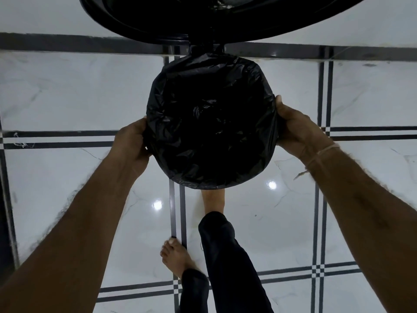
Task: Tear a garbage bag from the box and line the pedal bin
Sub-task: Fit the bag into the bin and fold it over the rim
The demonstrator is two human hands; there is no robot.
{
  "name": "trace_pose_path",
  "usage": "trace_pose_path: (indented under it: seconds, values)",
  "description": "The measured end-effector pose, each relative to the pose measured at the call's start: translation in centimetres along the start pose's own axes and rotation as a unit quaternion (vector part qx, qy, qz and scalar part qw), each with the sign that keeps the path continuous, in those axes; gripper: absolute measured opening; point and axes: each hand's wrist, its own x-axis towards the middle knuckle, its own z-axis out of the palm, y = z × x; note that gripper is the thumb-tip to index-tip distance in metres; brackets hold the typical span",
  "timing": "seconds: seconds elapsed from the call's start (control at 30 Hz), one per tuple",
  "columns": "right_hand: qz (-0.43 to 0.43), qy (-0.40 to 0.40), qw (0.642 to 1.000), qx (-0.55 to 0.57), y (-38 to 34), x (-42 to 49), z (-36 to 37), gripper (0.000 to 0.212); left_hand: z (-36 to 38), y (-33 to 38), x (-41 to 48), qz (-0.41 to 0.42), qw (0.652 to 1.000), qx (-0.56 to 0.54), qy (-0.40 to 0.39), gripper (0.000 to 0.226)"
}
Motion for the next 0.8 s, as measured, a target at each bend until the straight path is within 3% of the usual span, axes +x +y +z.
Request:
trace_pose_path:
  seconds: [0.1, 0.17, 0.3, 0.37, 0.5, 0.57, 0.73, 0.8]
  values:
    - [-0.025, 0.040, 0.999, -0.019, 0.5, -0.6, 0.4, 0.059, 0.7, -0.4, -0.7, 0.024, 0.999, -0.020, 0.021, 0.037]
    - [-0.021, 0.047, 0.999, -0.005, 0.9, -0.8, 0.9, 0.063, 0.8, -1.0, -1.0, 0.021, 0.999, -0.037, 0.013, 0.039]
    - [-0.017, 0.032, 0.999, 0.006, 0.2, -0.8, 1.9, 0.045, 1.0, -0.8, -0.8, 0.000, 0.999, -0.049, -0.013, 0.036]
    - [-0.012, 0.071, 0.997, -0.035, -0.2, -0.8, 2.4, 0.043, 1.0, -0.6, -0.6, -0.015, 0.997, -0.067, -0.022, 0.036]
    - [-0.107, 0.245, 0.963, -0.021, 1.7, -1.8, 2.7, 0.035, 1.3, -1.5, -1.1, 0.046, 0.988, -0.063, 0.136, 0.026]
    - [-0.099, 0.285, 0.953, 0.025, 3.6, -3.3, 2.8, 0.028, 1.6, -2.4, -2.1, 0.089, 0.980, -0.070, 0.163, 0.024]
    - [0.006, 0.178, 0.975, 0.133, 6.5, -5.6, 3.3, 0.037, 1.1, -2.0, -2.2, 0.044, 0.986, -0.084, 0.136, 0.008]
    - [0.005, 0.145, 0.969, 0.198, 6.3, -5.6, 3.2, 0.034, 0.9, -1.7, -2.2, 0.004, 0.985, -0.130, 0.113, 0.020]
